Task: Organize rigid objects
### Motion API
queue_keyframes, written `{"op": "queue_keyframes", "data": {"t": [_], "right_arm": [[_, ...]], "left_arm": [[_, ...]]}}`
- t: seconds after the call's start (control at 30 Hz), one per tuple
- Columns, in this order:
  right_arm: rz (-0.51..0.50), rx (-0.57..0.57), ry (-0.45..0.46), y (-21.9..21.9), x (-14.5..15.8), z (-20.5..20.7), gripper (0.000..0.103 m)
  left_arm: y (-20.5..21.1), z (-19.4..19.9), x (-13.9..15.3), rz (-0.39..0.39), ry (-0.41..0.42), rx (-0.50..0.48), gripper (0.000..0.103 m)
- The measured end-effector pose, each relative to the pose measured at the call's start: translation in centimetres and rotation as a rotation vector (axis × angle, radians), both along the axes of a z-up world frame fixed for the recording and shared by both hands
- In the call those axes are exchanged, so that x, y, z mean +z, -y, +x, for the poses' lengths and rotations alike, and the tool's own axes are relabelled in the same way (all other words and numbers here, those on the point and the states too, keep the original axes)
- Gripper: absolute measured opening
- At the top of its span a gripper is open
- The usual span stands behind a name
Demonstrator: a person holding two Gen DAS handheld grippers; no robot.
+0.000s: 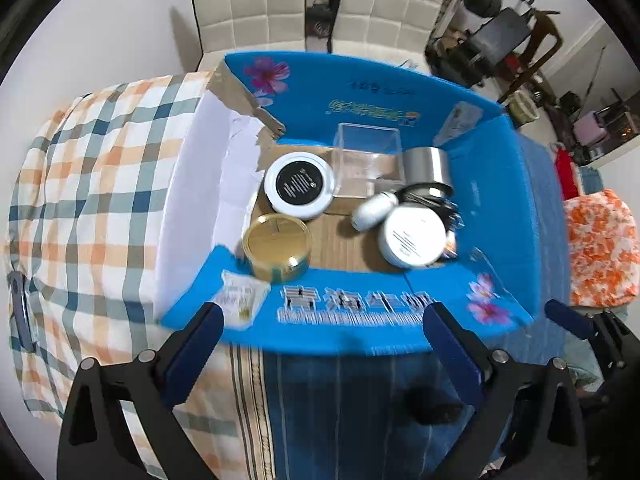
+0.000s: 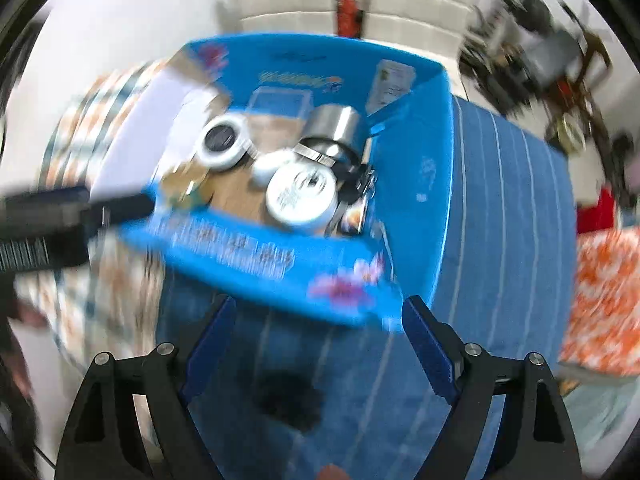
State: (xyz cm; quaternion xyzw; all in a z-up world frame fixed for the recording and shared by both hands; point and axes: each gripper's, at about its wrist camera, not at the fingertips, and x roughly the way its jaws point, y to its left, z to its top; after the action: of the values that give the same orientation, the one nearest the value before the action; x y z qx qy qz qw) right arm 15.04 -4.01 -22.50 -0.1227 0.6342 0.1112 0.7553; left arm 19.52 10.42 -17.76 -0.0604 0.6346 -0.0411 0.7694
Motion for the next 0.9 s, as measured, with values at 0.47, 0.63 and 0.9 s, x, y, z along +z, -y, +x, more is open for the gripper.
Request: {"op": "queue_keyframes", "data": {"t": [0.47,0.63,0.9], "right_arm": [[-0.097,0.176,-0.156,-1.5,-10.4,-8.5,0.087],[-0.111,0.106,-0.183,-0.5,-12.8,-8.1,0.065],[-0.047,-0.074,-0.204,2.2,-13.5,-6.9,0.063]], "left_arm": [[2.1,-9.3,-8.0,0.071,-0.169,-0.088,0.102],[0.8,-9.4,-9.7,0.077,-0.184,-0.038,0.102],[1.2,-9.0,-11.0,0.087,-0.188,-0.033,0.102]]}}
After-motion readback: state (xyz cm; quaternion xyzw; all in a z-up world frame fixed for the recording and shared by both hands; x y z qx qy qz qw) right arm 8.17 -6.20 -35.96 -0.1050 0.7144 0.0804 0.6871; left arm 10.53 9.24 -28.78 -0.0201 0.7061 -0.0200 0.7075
